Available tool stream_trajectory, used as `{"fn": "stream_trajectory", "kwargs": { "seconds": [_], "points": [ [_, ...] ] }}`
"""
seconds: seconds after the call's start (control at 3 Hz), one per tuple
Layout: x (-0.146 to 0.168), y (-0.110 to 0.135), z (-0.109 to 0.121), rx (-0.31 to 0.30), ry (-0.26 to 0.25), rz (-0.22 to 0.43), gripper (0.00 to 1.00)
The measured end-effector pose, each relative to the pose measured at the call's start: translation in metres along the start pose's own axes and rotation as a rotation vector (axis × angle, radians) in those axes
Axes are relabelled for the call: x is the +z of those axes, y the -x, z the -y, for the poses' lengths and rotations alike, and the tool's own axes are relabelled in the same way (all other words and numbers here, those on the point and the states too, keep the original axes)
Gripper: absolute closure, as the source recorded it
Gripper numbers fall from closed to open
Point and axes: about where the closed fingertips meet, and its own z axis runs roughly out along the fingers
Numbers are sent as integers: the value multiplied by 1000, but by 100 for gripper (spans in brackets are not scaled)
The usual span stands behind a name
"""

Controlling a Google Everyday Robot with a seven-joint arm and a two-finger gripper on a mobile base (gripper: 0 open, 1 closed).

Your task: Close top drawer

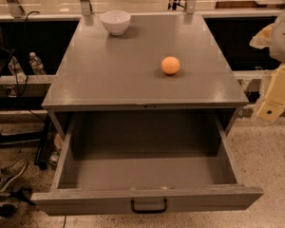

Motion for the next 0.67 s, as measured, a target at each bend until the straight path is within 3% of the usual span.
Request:
{"fn": "stream_trajectory", "kwargs": {
  "seconds": [0.33,0.67],
  "points": [
    [1,-1,0,8,1,-2,0],
    [14,-11,-9,131,18,-25,0]
  ]
}}
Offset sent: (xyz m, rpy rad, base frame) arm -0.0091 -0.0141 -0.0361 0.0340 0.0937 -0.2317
